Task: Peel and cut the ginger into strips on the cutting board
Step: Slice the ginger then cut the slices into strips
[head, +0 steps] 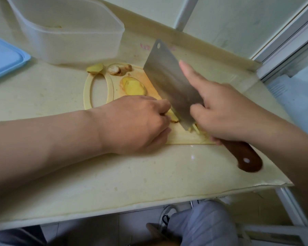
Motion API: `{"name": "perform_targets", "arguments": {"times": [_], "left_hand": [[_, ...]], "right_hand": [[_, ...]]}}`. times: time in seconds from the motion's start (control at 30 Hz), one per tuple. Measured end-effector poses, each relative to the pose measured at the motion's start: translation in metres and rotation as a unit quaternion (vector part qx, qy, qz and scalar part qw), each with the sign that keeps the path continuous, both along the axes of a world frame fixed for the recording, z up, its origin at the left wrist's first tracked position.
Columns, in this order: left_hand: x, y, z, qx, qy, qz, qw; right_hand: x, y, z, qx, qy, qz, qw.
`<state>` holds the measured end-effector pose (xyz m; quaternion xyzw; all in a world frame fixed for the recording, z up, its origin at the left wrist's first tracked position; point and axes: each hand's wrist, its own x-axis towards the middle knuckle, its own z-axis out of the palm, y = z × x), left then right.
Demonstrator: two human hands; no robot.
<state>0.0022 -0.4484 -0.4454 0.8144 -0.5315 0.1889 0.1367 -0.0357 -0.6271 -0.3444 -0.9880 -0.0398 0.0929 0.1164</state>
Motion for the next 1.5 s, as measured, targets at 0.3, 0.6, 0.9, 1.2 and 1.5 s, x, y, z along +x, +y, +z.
{"name": "perform_targets", "arguments": {"times": [0.3,0.6,0.9,1.2,1.5], "left_hand": [[-0.001,0.002,0.001,0.002,0.001,-0.001,1.000],[-0.002,0.002,0.000,-0.023,-0.007,0.003,1.000],[-0.003,0.002,0.001,-0.024,-0.006,-0.008,1.000],[-0.002,0.001,-0.001,-0.031,-0.009,0.000,0.999],[-0.001,0.001,-0.001,-0.031,-0.018,-0.010,0.999]], "right_hand": [[-0.006,-0.001,-0.016,0.131,-0.068,-0.052,0.988],[-0.022,-0.012,-0.005,0.037,-0.027,0.000,0.999],[0.023,0.014,-0.003,0.034,-0.030,0.014,0.999],[-0.029,-0.016,-0.015,0.082,-0.072,-0.021,0.994],[0.007,0.005,0.001,0.031,0.011,0.002,0.999]]}}
